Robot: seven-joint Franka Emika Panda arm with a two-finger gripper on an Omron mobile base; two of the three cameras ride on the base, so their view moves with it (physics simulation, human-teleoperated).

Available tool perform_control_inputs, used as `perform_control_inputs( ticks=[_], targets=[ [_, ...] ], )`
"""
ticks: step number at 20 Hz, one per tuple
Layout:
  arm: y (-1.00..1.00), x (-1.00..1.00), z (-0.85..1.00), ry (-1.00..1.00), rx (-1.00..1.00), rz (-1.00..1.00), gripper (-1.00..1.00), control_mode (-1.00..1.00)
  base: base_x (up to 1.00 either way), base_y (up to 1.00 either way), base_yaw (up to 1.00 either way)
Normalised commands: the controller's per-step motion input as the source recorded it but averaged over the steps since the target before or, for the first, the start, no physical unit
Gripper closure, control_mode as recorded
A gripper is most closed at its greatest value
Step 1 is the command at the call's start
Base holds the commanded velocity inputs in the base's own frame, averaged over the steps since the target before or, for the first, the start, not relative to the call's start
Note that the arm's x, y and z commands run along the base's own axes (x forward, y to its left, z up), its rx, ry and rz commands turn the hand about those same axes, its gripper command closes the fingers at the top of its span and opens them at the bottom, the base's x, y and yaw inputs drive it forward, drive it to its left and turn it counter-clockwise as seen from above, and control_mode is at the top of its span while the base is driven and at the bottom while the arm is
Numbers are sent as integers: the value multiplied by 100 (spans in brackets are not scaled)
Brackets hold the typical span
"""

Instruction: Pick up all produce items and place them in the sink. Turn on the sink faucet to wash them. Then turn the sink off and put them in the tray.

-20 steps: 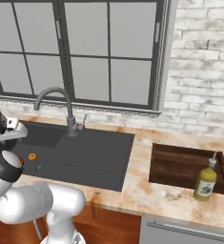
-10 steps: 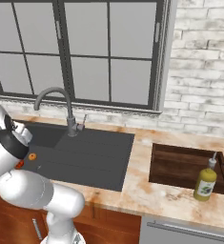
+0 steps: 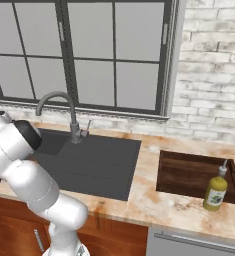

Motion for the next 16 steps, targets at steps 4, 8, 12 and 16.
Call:
perform_control_inputs(
  ticks=[4, 8, 12, 16],
  targets=[
    [5, 6, -31, 0, 0, -13, -100, -100, 0, 0, 0],
    [2, 7, -28, 0, 0, -12, -100, -100, 0, 0, 0],
    [6, 20, -32, 0, 1, -12, -100, -100, 0, 0, 0],
    [14, 21, -30, -1, 2, -10, -100, -100, 0, 0, 0]
  ],
)
